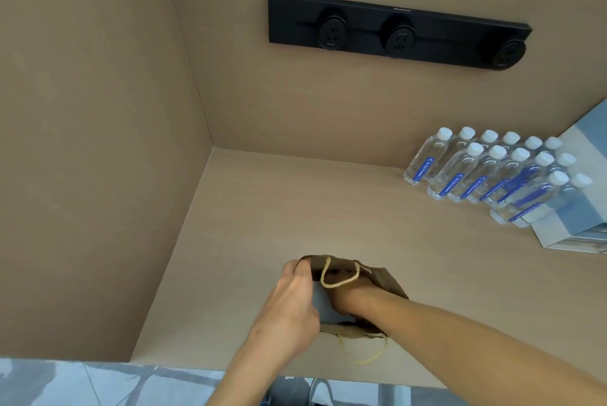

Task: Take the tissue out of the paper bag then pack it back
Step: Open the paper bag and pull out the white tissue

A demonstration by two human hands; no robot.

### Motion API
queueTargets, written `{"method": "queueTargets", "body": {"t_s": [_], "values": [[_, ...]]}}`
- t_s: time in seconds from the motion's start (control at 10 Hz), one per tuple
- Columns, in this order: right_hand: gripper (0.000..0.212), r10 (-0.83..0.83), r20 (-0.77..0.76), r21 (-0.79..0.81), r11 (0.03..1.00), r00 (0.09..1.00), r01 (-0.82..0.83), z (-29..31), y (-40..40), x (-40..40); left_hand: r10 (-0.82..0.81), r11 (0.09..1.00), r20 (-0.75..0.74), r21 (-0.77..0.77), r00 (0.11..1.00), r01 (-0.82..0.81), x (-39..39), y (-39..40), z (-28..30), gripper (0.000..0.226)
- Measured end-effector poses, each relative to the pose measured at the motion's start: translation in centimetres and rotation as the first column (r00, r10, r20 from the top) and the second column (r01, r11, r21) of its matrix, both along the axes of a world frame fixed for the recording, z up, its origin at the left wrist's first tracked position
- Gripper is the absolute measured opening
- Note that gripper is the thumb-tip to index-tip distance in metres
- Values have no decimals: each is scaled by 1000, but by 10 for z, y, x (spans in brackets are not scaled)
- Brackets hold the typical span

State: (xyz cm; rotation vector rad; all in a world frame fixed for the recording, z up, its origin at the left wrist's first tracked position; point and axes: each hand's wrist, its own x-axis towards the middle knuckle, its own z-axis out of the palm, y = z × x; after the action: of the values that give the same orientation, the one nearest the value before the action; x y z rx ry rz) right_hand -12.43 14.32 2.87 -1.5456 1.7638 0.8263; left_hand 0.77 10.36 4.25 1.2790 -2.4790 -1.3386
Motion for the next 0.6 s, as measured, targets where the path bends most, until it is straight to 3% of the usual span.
{"method": "queueTargets", "body": {"t_s": [0.1, 0.2, 0.3, 0.4, 0.5, 0.6], "values": [[40, -659, 426, -95, 648, 619, 755, -13, -19, -6, 17, 1000, -20, -8, 1000, -17, 1, -6, 0, 58], [33, -127, 146, -409, 895, 981, 177, -10, -22, -1, 32, 999, -7, -20, 999, -32, 0, -17, -1, 61], [9, -216, 261, -403, 861, 941, 310, 21, -29, -7, 70, 997, -11, -34, 997, -71, -3, -38, -3, 62], [26, -198, 455, -525, 728, 868, 441, 58, -23, -27, 117, 993, -89, -10, 989, -119, -4, -60, -3, 62], [15, -179, 827, -417, 441, 533, 795, 87, -2, -46, 171, 983, -166, -35, 971, -179, -4, -72, -3, 58], [16, -31, 961, -262, 219, 276, 940, 103, 14, -54, 198, 968, -192, -117, 961, -223, -1, -78, 0, 45]]}}
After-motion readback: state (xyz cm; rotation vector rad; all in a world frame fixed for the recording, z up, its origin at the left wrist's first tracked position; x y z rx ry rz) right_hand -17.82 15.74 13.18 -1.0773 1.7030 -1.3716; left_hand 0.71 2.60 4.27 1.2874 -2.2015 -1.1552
